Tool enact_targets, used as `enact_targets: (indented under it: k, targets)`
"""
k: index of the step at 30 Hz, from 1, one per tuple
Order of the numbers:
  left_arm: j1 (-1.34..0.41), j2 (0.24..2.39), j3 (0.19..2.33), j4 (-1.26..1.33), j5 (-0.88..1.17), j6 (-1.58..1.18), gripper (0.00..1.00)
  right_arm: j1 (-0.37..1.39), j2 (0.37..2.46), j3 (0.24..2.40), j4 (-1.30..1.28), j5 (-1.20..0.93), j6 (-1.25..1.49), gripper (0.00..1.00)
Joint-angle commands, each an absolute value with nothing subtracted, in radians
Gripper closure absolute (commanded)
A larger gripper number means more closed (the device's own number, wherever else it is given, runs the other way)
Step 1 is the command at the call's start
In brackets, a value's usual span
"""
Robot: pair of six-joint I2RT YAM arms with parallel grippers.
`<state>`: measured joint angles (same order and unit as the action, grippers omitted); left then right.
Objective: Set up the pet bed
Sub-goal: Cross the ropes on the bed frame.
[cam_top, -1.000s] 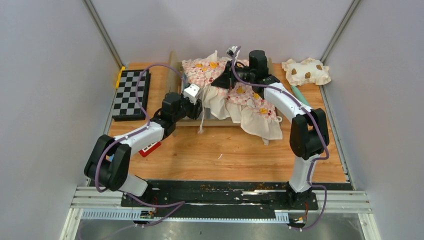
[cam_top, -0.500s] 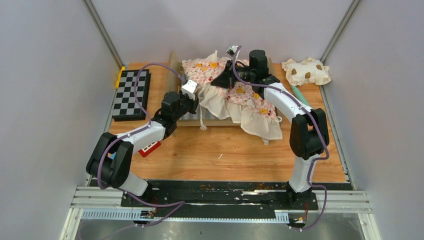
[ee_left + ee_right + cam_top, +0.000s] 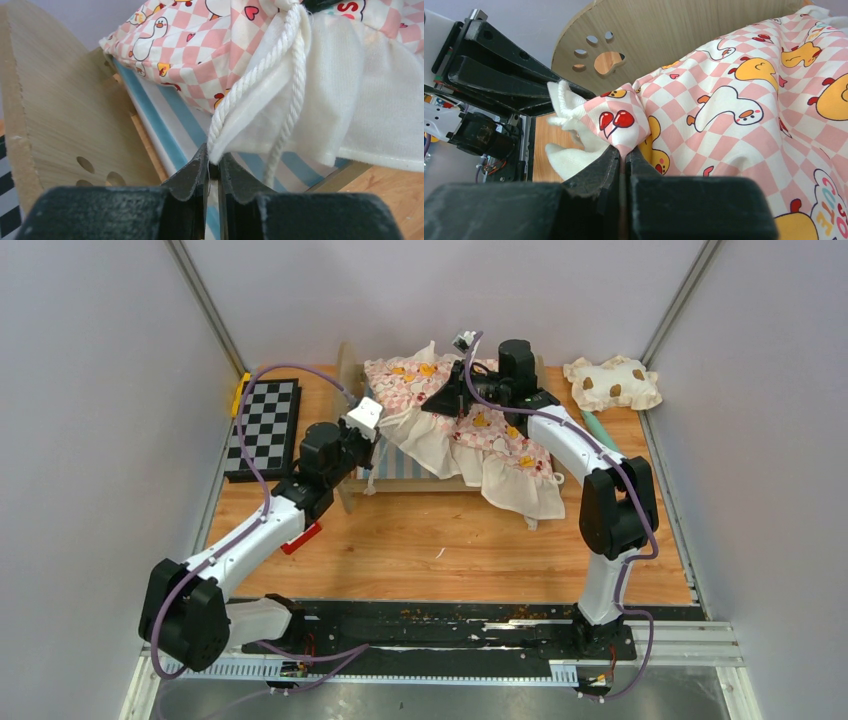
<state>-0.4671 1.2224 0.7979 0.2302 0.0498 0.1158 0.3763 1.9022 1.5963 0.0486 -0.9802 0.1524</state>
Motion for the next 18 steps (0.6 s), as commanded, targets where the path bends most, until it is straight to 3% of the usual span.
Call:
enact_targets:
  k: [1,18]
  targets:
    - [-0.471,1.199,0.880,0.066,0.028,0.198,0.81,0.368,1.883,1.603,0.071,-0.996,0.138,0.98]
    - [-0.471,1.199,1.109,-0.286,0.029,0.264,0.83,0.368,1.883,1.603,0.054,-1.008,0.126,0.98]
